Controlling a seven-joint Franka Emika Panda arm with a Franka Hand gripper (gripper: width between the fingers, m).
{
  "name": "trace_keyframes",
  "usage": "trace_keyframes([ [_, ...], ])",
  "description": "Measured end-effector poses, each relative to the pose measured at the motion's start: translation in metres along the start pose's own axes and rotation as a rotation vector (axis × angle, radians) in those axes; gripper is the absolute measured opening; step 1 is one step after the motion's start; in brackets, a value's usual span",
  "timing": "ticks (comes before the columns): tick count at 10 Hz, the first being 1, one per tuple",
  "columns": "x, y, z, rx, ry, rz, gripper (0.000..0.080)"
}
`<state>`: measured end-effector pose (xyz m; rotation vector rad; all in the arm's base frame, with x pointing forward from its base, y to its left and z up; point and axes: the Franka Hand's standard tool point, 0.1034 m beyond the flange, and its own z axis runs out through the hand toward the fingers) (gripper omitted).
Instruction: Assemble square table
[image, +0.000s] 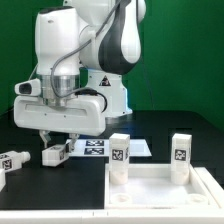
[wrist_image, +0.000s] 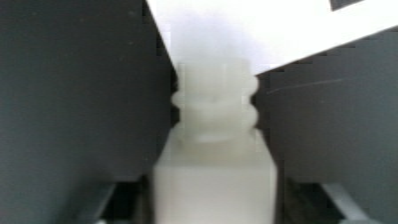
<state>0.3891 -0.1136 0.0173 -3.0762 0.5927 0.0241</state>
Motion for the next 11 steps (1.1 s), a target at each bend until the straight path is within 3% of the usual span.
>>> trace_keyframes([
  [1,0.007,-0.011,-0.006,0.028,-0.028,-0.009,0.0562],
  [2,0.019,-0.02,-0.017,0.053,-0.051,-0.03,0.0632],
  [3,0.022,-0.027,-0.022,0.068,-0.146,-0.03,0.0632],
  [4,0.036,-0.029,-0.031,0.051,-0.258,-0.035,0.0645],
  [5,0.052,-0.028,-0.035,0.014,-0.347,-0.035,0.0648],
  [6,0.054,-0.027,-0.03,-0.004,-0.44,-0.04,0.0648],
  [9,0.051,-0.022,-0.021,-0.02,-0.694,-0.013,0.0649],
  [11,0.05,-0.02,-0.019,-0.023,-0.763,-0.008,0.0649],
])
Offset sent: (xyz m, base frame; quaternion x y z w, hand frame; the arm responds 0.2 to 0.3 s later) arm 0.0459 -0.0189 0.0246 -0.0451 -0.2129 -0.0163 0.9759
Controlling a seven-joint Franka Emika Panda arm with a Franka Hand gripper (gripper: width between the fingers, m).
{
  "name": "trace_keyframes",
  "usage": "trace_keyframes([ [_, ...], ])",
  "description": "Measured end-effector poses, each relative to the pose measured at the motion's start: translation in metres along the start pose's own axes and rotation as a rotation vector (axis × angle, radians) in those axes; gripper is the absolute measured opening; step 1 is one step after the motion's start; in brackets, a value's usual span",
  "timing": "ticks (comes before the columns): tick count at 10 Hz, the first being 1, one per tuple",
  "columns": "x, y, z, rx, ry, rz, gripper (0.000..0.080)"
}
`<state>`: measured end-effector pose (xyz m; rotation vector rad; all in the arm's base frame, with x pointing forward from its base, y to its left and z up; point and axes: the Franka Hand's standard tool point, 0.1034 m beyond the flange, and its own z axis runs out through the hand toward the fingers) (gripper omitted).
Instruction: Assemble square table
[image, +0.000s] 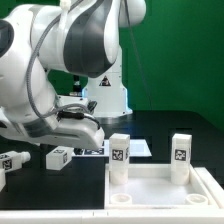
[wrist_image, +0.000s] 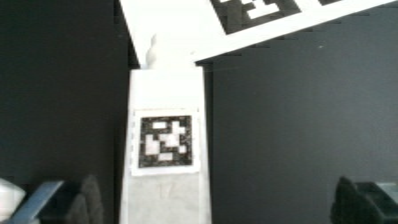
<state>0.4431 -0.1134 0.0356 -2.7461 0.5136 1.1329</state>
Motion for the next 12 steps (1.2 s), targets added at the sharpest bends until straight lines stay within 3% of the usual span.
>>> trace_keyframes([
  [4,0.016,0.015,-0.025,0.018,-0.153,0.042,0.0649],
  [6,0.017,0.016,-0.016,0.013,-0.18,0.075,0.0649],
  [10,0.01,0.018,0.025,-0.001,-0.212,0.099,0.0649],
  [12,0.008,0.018,0.029,-0.003,-0.216,0.102,0.0649],
])
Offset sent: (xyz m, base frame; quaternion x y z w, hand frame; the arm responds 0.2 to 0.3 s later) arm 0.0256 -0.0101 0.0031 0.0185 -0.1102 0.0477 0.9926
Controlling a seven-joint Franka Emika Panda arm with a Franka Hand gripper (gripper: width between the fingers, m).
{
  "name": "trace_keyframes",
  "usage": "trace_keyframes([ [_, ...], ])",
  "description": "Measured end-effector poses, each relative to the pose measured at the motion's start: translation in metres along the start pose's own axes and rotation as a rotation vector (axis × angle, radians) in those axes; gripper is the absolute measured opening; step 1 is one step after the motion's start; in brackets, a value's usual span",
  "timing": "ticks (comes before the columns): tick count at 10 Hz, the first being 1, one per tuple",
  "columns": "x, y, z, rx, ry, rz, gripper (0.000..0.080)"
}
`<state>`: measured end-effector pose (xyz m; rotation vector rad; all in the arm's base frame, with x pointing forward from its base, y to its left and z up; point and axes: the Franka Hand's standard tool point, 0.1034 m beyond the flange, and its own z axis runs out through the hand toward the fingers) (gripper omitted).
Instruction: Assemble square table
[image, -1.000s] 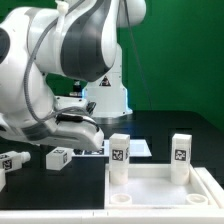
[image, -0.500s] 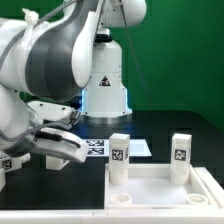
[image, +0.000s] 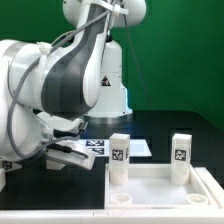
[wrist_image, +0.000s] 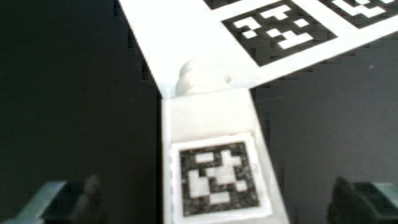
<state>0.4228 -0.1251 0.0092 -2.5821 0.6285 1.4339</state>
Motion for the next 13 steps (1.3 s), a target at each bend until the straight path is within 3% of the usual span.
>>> trace_keyframes([
  [1,0.0,0.001,0.0,0.001,0.0,0.001,0.0523],
  [2,0.0,0.001,0.0,0.001,0.0,0.001,0.0523],
  [3,0.0,0.001,0.0,0.002,0.0,0.001,0.0339],
  [4,0.0,0.001,0.0,0.002,-0.001,0.001,0.0282],
  [5,-0.005,-0.001,-0.007,0.002,-0.006,-0.005,0.0282],
  [6,-0.014,-0.007,-0.033,0.007,0.0,-0.025,0.0283],
  [7,-0.02,-0.01,-0.063,0.015,0.019,-0.038,0.0283],
  [8,-0.015,-0.015,-0.1,0.019,0.141,-0.07,0.0283],
  [9,-0.023,-0.023,-0.133,0.03,0.276,-0.121,0.0283],
  [10,-0.028,-0.026,-0.148,0.053,0.394,-0.145,0.0283],
  [12,-0.022,-0.025,-0.139,0.063,0.521,-0.137,0.0284],
  [13,-0.019,-0.027,-0.145,0.064,0.617,-0.137,0.0284],
])
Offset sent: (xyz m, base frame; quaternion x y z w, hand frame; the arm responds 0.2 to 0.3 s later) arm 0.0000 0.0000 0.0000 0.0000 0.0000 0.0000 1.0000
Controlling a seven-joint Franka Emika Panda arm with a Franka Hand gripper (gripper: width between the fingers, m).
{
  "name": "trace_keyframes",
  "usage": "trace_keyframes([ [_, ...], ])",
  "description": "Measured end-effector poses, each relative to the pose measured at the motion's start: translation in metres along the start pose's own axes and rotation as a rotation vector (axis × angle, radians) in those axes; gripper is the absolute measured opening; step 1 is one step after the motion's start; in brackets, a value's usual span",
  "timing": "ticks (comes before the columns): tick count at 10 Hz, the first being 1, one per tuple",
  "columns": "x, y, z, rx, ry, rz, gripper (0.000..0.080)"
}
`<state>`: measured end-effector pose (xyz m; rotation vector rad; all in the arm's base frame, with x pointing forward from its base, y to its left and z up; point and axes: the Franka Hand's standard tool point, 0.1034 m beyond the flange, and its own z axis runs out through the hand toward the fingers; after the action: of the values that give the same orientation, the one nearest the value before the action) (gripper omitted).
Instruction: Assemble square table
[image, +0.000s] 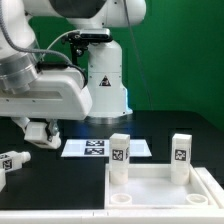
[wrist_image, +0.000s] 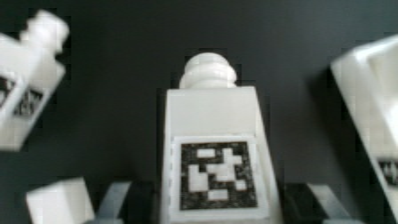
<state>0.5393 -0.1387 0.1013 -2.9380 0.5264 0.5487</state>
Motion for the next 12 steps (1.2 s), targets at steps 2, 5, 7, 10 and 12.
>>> trace_keyframes([
  [2,0.007,-0.03,-0.017,0.001,0.154,-0.002,0.0284],
  [5,0.019,-0.119,-0.062,0.039,0.487,-0.034,0.0284],
  [7,0.004,-0.137,-0.049,0.042,0.631,-0.067,0.0284],
  [10,0.009,-0.137,-0.052,0.032,0.862,-0.073,0.0284],
  [12,0.01,-0.161,-0.04,0.019,0.874,-0.135,0.0284],
])
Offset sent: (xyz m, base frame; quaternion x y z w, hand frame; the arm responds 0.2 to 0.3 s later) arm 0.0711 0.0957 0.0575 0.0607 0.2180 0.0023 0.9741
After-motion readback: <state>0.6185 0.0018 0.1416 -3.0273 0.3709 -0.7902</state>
